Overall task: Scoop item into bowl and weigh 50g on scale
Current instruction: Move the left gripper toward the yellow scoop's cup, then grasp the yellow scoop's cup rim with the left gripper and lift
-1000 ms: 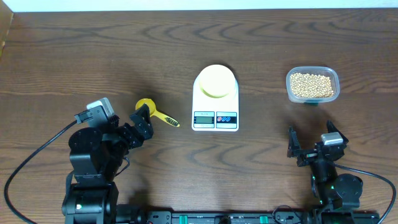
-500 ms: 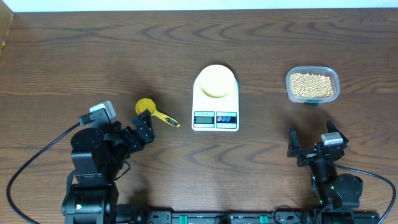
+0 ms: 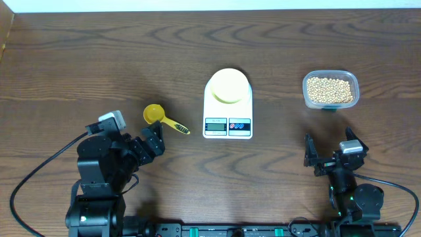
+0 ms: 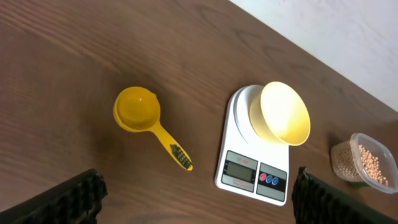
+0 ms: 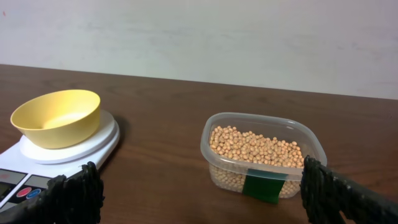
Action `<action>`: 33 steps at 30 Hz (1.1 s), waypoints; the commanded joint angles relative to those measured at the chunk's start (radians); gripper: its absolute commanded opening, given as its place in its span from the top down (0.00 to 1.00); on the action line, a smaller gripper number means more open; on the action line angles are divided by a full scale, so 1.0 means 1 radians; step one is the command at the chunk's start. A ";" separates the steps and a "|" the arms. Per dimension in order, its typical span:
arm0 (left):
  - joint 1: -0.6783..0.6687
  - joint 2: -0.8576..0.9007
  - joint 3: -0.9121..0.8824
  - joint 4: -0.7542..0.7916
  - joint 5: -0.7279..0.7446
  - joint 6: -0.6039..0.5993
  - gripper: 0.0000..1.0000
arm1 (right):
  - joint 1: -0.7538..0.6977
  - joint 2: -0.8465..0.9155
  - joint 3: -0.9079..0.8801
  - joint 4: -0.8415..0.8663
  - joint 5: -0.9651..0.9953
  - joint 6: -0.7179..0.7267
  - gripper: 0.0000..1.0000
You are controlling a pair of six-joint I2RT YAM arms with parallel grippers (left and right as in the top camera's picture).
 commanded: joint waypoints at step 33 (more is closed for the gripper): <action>0.005 0.342 0.261 -0.283 -0.282 -0.159 0.10 | -0.003 -0.004 -0.001 -0.004 -0.003 0.010 0.01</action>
